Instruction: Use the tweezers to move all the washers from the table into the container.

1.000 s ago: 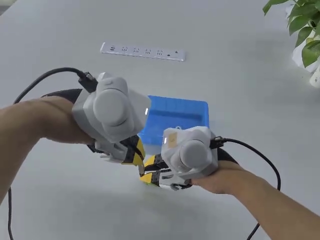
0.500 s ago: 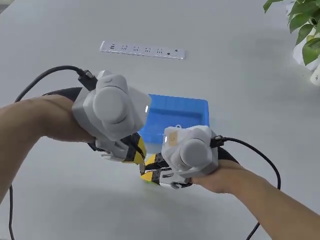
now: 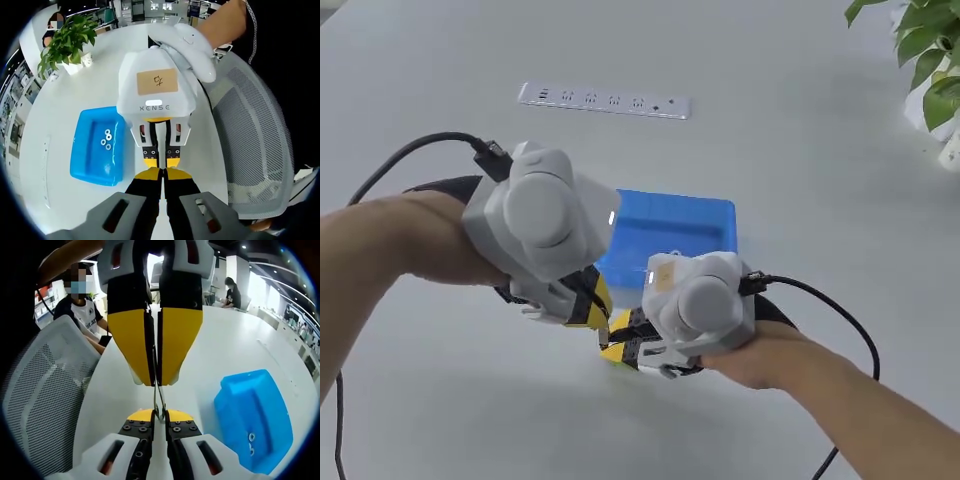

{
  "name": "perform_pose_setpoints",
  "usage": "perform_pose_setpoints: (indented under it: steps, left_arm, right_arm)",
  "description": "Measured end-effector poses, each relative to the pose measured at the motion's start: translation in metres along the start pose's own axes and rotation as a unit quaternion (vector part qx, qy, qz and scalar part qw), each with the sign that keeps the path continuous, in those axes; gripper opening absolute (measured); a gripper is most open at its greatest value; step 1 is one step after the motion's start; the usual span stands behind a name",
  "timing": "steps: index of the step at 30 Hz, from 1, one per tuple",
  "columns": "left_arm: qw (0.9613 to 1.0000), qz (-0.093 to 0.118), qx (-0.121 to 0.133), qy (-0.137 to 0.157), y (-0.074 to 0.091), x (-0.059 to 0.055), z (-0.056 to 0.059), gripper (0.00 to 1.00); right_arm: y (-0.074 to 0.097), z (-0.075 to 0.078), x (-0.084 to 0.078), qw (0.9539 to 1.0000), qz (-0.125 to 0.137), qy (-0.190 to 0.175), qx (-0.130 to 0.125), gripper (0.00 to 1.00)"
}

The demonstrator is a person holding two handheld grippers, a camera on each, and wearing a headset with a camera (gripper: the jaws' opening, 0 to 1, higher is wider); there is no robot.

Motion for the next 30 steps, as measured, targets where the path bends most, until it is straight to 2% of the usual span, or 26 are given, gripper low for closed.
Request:
perform_pose_setpoints:
  steps: [19, 30]
  left_arm:
    - [1.0000, -0.002, 0.001, -0.001, 0.0011, -0.0006, -0.0016, 0.05]
    - [0.9999, 0.011, 0.004, -0.003, 0.0089, 0.0080, -0.0038, 0.05]
  right_arm:
    - [0.0001, -0.0005, 0.0007, 1.0000, 0.003, -0.004, -0.002, 0.09]
    - [0.0088, 0.0018, 0.0082, 1.0000, 0.006, 0.003, -0.006, 0.09]
Point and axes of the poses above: the centre of the closed fingertips' face, and the gripper's own axes: y roughly backward along the fingers, z roughly to its right, x roughly out of its top, the point moved 2 cm from there along y, roughly backward along the fingers, and after that the axes turned 7 degrees about z, right-handed, at the moved point
